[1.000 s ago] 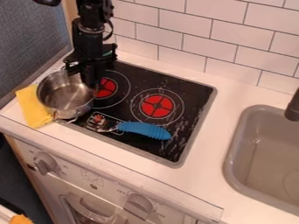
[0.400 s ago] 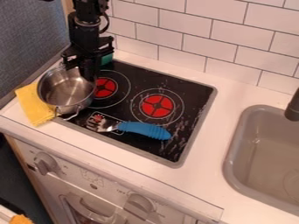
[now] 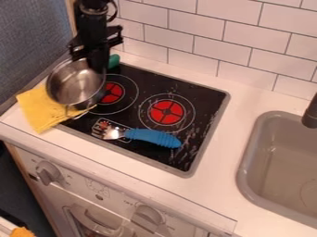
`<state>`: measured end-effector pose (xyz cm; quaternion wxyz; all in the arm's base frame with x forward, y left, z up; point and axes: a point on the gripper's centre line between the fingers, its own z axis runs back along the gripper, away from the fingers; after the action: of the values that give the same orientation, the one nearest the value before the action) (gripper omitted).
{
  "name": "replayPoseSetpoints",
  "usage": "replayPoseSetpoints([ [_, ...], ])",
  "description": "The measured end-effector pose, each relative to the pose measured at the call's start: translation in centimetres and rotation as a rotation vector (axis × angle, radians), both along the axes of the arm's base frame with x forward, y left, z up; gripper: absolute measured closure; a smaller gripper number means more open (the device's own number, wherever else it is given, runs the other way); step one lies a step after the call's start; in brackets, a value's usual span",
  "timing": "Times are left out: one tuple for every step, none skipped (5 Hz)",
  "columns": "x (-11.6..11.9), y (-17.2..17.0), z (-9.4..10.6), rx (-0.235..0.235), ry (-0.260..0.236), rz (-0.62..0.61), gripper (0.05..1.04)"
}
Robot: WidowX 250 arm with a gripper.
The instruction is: Move the silver pot into the right burner
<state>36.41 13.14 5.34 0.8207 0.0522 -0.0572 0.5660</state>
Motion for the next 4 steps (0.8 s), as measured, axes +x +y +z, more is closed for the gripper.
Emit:
replayPoseSetpoints([
  [1.2, -3.3, 0.8, -0.005, -0.027, -0.078, 1.017],
  [2.7, -7.2, 2.0, -0.007, -0.068, -0.151, 1.017],
  [4.1, -11.2, 3.2, -0.007, -0.104, -0.222, 1.017],
  [4.7, -15.0, 3.1, 0.004, -0.107, -0.305, 1.017],
])
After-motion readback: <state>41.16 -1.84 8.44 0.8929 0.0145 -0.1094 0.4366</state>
